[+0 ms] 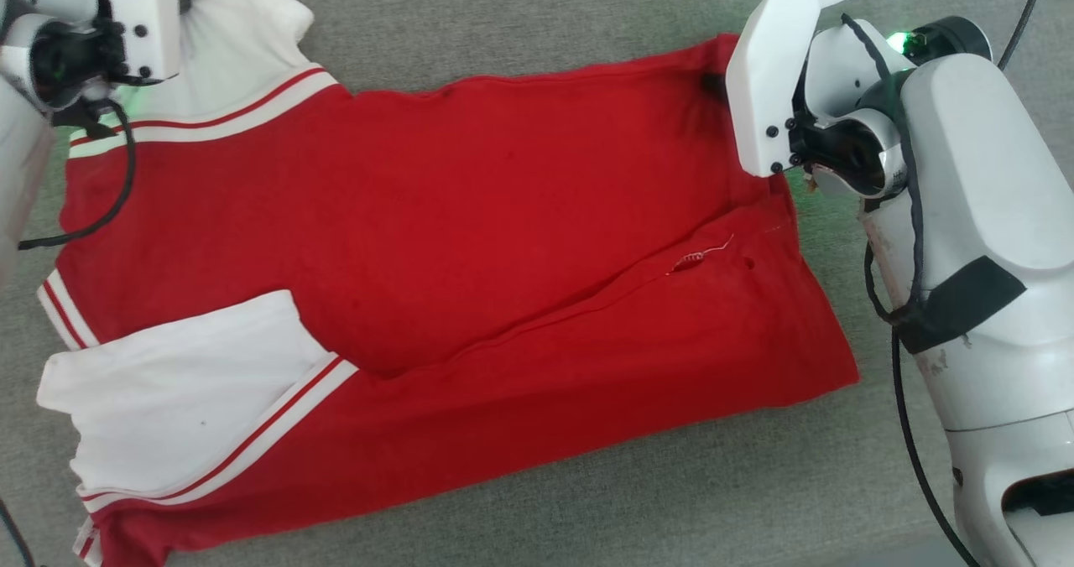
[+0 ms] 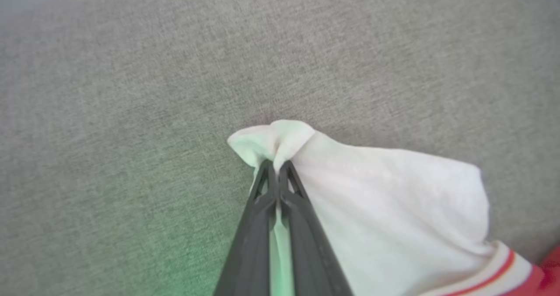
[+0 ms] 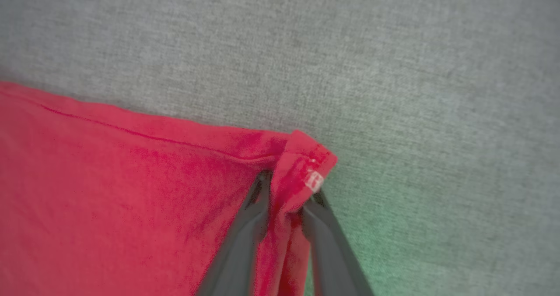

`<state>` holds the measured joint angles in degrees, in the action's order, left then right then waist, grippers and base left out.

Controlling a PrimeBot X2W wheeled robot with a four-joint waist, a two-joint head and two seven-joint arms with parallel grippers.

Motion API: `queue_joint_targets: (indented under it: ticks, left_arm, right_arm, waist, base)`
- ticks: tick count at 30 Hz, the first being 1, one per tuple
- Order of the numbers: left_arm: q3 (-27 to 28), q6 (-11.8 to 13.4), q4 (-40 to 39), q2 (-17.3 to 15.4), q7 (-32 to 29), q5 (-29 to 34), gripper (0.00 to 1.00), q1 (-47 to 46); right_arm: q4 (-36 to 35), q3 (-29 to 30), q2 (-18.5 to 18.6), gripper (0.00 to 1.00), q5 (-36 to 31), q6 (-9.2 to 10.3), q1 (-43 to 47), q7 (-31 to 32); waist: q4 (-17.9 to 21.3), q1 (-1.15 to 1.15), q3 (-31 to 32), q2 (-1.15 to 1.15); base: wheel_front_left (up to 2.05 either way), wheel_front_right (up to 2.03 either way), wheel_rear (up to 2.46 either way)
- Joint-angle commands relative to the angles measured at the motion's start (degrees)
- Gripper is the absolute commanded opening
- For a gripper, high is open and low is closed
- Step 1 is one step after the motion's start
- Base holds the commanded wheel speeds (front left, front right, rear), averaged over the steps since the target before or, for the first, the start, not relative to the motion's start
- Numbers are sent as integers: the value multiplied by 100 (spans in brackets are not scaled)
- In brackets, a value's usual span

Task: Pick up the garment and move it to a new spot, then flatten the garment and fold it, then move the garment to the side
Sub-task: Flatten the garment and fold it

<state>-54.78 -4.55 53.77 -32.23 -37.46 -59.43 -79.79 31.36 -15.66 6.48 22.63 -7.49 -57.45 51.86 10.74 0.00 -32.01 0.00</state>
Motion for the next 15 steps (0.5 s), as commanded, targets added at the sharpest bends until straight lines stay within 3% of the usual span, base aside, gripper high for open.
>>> queue_joint_targets:
  ticks: [1, 4, 15]
  left_arm:
    - [-96, -21, 80, 88, -24, 68, 0, 127]
    - [-81, -77, 95, 85, -7, 34, 0, 46]
    - [-114, -243, -450, -114, -302, -160, 0, -42]
  right_arm:
    - [182, -98, -9, 0, 3, 0, 164, 38]
    - [174, -167, 79, 0, 113, 0, 126, -7]
    - [-920, -150, 808, 0, 480, 1, 677, -284]
  waist:
    - [-46, 0, 27, 0]
    - [-129, 0, 106, 0]
    - [-509, 0, 563, 0]
  base:
    - [0, 0, 0]
    - [0, 0, 0]
    - [0, 0, 0]
